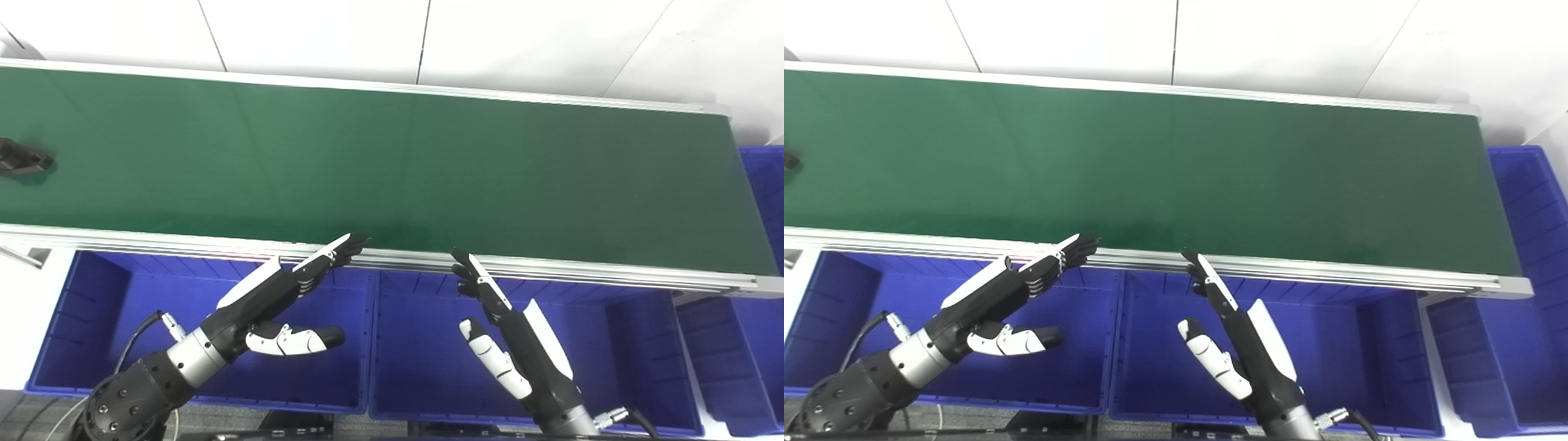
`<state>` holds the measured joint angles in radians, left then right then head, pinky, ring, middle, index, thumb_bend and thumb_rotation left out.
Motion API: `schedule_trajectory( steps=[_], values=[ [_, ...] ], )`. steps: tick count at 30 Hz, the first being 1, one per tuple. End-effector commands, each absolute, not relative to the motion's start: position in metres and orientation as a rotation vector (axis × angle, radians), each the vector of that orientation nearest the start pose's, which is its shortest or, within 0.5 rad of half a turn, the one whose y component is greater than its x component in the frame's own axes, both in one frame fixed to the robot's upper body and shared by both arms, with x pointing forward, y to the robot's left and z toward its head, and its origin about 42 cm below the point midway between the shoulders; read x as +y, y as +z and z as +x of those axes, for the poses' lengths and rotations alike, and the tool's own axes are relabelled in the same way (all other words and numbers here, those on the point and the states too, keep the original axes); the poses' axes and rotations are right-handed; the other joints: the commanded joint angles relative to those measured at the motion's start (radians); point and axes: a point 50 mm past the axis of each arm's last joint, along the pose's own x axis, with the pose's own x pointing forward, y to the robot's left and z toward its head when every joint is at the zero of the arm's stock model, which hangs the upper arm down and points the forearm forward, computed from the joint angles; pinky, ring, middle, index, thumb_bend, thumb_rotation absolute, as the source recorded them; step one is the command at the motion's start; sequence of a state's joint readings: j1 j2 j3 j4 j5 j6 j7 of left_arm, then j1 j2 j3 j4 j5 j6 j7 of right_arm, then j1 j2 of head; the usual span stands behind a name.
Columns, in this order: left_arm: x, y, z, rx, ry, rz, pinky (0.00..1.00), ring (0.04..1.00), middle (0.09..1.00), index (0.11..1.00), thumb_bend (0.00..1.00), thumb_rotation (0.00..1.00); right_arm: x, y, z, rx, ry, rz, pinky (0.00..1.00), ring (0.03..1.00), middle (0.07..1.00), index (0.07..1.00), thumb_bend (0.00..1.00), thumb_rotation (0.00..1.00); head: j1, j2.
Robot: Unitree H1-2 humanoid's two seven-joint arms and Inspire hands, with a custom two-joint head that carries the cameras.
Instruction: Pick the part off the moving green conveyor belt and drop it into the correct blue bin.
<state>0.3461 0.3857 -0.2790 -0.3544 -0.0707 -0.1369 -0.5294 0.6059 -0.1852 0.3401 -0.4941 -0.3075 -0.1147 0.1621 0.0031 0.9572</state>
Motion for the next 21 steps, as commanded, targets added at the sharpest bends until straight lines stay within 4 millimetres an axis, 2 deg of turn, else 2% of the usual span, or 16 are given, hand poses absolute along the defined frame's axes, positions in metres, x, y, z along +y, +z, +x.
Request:
schedule_trajectory(
  steps=[1, 21],
  values=[
    [0.2287, 0.1211, 0.1465, -0.058, -0.844, 0.218, 0.99, 1.000, 1.000, 1.000, 0.37, 0.57, -0.1781, 0.1308, 0.0802, -0.041, 0.427, -0.300, 0.89, 0.950, 0.978, 0.976, 0.39, 1.00, -0.001, -0.002],
    [0.2293, 0.1225, 0.1450, -0.062, -0.847, 0.216, 1.00, 1.000, 1.000, 1.000, 0.37, 0.57, -0.1778, 0.1325, 0.0778, -0.044, 0.422, -0.290, 0.89, 0.948, 0.977, 0.974, 0.40, 1.00, 0.000, 0.006]
  ],
)
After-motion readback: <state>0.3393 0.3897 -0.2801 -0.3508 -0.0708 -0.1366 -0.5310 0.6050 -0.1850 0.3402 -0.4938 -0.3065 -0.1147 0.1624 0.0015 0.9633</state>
